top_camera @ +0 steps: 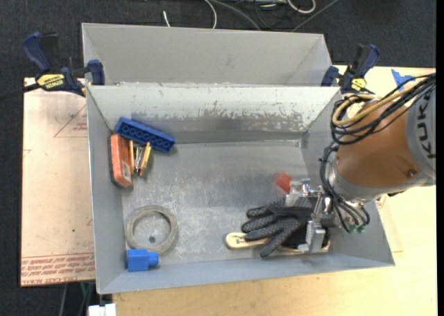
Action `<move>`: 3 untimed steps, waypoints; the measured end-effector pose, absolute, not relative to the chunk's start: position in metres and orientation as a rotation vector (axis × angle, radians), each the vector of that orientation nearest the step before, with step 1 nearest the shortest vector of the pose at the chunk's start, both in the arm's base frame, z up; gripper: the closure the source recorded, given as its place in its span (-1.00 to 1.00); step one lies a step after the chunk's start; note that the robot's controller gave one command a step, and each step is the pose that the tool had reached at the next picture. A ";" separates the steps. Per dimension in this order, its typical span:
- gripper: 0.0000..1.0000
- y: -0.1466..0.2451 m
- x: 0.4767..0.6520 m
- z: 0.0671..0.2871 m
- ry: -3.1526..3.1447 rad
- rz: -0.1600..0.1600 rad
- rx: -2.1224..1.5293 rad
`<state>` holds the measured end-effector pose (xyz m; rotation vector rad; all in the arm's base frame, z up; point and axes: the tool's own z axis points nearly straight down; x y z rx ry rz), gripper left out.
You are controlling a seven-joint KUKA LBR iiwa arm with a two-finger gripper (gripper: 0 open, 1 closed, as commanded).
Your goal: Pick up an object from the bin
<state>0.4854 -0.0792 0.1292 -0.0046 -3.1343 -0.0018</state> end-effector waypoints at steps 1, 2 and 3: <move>-1.00 -0.079 0.487 0.133 -3.140 0.000 -0.002; 1.00 -0.056 0.491 0.187 -3.140 -0.001 0.096; 1.00 -0.056 0.491 0.187 -3.141 -0.001 0.097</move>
Offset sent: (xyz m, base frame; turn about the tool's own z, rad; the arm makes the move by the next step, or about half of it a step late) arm 0.0049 0.0223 0.0578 -0.0637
